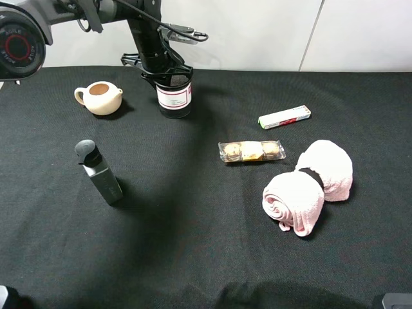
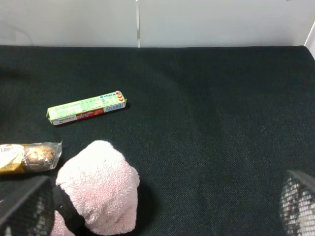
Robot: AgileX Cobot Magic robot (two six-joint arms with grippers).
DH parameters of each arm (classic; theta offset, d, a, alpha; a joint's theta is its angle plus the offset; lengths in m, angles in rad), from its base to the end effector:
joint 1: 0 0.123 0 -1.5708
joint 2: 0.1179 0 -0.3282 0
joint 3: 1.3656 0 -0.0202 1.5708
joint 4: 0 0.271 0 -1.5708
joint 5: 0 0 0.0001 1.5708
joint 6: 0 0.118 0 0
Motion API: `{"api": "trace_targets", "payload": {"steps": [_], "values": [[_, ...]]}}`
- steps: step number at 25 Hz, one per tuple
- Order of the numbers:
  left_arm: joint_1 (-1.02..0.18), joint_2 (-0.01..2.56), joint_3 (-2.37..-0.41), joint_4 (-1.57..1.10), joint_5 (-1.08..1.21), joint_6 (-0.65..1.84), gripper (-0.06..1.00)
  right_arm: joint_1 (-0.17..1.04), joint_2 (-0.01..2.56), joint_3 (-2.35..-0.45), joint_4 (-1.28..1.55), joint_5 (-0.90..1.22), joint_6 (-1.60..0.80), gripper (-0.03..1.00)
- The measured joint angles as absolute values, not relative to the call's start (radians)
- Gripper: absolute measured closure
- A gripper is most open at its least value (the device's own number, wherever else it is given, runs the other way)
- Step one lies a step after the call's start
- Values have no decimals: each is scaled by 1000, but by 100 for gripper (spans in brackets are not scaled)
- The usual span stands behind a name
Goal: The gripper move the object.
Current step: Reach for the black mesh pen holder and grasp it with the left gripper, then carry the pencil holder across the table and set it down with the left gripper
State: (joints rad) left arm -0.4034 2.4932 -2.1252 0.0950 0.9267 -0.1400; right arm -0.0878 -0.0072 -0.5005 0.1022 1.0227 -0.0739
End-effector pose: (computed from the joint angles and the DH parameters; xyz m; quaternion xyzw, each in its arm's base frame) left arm 0.5471 -0.2238 0.1235 0.1500 0.9711 -0.0075 0.1853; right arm -0.0051 0.0108 0.2793 0.0046 0.8400 0.0073 0.5426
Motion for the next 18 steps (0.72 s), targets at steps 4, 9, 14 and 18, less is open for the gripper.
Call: {"api": "trace_targets", "payload": {"steps": [4, 9, 14, 18], "values": [[-403, 2493, -2126, 90, 924, -142, 77, -88, -7, -500, 102, 1023, -74, 27], [-403, 2493, -2126, 89, 925, -143, 77, -88, -7, -500, 102, 1023, -74, 27], [-403, 2493, -2154, 117, 990, -144, 77, -88, -7, -500, 102, 1023, -74, 27], [-403, 2493, -2239, 151, 1101, -144, 77, -88, -7, -500, 102, 1023, -74, 27]]}}
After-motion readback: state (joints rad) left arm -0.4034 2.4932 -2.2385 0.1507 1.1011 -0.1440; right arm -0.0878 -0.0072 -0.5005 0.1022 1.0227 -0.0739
